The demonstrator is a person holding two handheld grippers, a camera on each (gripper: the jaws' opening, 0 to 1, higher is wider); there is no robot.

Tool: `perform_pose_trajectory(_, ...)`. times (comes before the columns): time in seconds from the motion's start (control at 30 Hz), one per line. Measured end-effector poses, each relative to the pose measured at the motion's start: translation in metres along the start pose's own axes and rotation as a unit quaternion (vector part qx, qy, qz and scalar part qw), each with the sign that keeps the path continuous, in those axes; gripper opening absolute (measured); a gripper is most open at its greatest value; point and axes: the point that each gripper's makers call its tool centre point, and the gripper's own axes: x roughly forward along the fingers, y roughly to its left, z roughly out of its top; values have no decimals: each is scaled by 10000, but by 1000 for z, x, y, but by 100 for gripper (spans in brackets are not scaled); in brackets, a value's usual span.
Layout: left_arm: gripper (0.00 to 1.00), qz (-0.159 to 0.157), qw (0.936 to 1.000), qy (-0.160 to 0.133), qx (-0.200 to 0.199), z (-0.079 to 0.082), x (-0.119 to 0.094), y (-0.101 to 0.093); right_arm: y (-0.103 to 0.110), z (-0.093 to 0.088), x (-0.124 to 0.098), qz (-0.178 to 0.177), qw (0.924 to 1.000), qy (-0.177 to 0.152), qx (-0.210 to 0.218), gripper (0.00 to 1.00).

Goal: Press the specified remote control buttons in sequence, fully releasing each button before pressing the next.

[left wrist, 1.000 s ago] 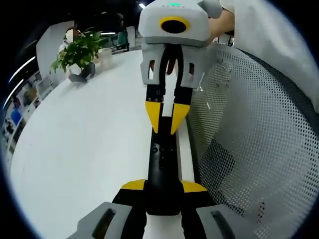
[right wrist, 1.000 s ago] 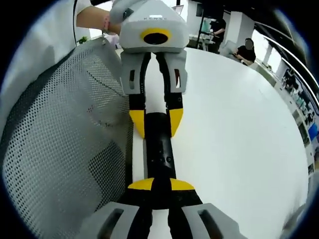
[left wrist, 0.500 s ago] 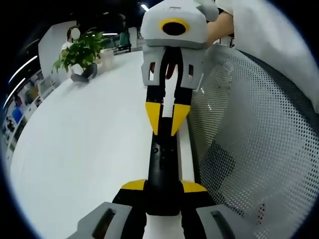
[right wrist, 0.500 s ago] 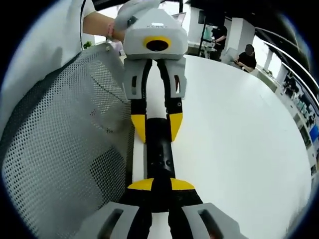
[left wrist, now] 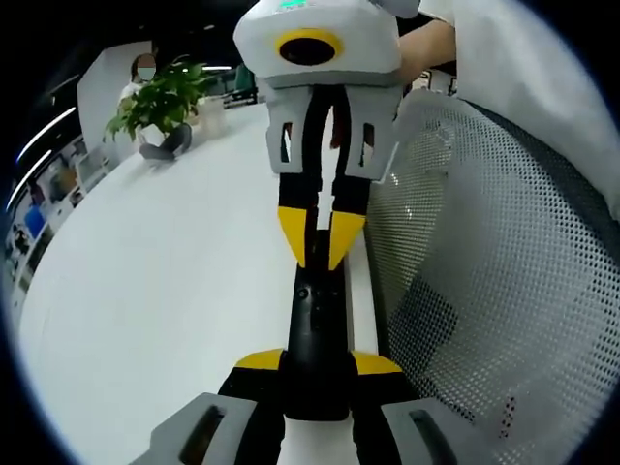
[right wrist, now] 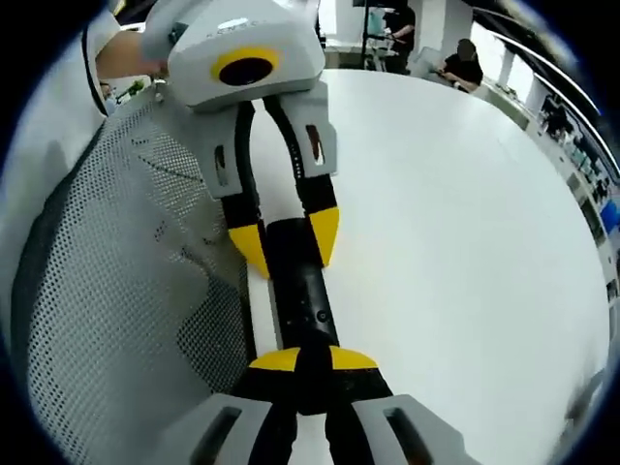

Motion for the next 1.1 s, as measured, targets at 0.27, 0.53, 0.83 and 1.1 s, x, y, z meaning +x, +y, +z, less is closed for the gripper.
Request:
perform_pose_trajectory(0.27, 24, 1, 10000, -11, 6, 0, 0, 0, 8, 2, -1, 1, 9767, -285, -2127, 5)
perform_pose_trajectory(0.53, 24, 24, 10000, -30, -22, 0, 1, 0, 4, 6, -1, 375, 9962, -167, -766, 4)
perform_pose_trajectory(0.83, 24, 51, 10000, -62, -41, 0, 0, 0, 4, 5, 3, -176, 9985, 233, -453, 3)
perform_pose_trajectory(1.1, 24, 49, 10000, -54, -33, 0, 0, 0, 4, 4, 1, -200, 9972, -138, -713, 3)
